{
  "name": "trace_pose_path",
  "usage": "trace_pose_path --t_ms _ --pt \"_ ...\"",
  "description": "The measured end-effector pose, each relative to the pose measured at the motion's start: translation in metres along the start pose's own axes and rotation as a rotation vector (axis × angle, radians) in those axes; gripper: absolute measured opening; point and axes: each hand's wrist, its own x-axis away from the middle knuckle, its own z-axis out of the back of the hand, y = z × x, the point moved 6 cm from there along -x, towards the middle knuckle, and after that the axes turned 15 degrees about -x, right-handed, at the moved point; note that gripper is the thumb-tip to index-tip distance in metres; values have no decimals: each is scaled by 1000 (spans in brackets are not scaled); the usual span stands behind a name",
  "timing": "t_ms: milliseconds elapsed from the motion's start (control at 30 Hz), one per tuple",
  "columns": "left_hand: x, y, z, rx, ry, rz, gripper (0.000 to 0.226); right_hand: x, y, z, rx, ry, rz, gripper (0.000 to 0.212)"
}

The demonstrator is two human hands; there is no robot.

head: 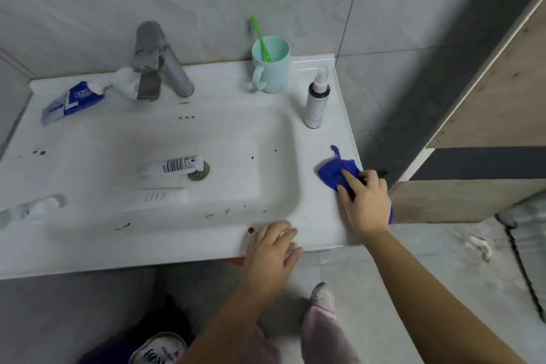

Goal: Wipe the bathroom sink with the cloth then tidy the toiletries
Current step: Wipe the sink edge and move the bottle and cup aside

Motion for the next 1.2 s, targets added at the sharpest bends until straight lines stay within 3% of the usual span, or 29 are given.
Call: trace_pose_path --t_ms 200,367,467,667,967,1200 --pt "-59 -24 26 93 90 58 42 5 3 2 19 72 -36 34" --pt "-131 -25 29 184 83 163 55 -56 3 -16 -13 -44 44 33" --pt "-173 -23 20 257 20 257 52 -84 11 -18 -13 -103 101 34" --pt "-236 -17 -7 386 -6 436 58 -111 21 -22 -99 -114 86 37" --pt "-254 -9 -13 584 76 604 44 -132 19 -24 -199 -250 40 47" --pt "-217 -31 26 641 126 736 42 -146 0 -26 -215 -404 -9 47"
